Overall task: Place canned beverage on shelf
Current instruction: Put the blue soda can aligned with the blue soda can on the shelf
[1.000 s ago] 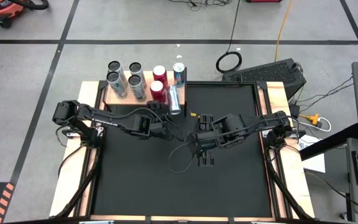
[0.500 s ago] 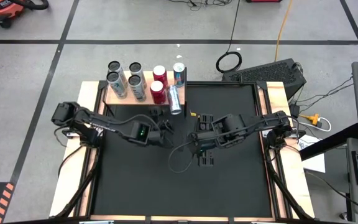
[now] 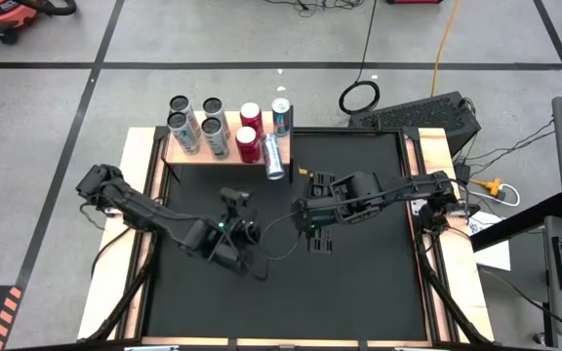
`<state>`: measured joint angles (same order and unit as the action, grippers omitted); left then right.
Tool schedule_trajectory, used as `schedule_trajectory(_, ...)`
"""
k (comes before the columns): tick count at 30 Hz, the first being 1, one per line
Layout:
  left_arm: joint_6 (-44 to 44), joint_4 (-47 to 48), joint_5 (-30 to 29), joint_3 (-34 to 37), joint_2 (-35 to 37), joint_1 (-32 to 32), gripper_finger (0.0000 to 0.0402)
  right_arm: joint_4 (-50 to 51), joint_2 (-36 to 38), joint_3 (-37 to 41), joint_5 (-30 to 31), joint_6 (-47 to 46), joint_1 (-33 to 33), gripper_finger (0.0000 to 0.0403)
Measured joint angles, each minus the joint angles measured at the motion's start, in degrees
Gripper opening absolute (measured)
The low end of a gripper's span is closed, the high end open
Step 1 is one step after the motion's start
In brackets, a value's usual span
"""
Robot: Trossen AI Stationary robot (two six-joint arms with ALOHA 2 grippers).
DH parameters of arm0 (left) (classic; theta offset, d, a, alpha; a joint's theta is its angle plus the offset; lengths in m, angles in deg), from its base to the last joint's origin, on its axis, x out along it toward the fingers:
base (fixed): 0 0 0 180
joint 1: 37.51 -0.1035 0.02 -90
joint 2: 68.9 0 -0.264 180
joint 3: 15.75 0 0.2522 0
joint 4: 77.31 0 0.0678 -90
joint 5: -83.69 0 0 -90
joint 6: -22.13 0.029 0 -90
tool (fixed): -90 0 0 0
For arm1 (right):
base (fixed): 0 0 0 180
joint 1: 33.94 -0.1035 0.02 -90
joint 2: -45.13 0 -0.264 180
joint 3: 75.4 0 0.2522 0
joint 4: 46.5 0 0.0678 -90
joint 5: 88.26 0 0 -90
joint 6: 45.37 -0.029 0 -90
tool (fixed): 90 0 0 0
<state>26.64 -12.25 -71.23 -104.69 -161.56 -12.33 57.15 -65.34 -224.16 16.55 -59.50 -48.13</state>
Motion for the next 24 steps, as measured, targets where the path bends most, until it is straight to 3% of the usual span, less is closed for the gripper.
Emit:
schedule_trajectory(12,-25.35,28.02,-0.11,-9.26,0.02,5.51,0.0341,-2.45,-0.05,0.0,-1.33,-1.62,-0.02,0.0275)
schedule_trajectory(18,-32.51,34.58,0.11,-10.47,0.04,7.15,0.0341,-3.52,-1.02,0.0,-1.3,0.78,-0.11,0.0326)
schedule_trajectory(24,-32.7,35.61,1.69,-10.45,0.02,7.57,0.0341,-3.5,-3.7,0.02,-1.05,5.43,0.1,0.0391)
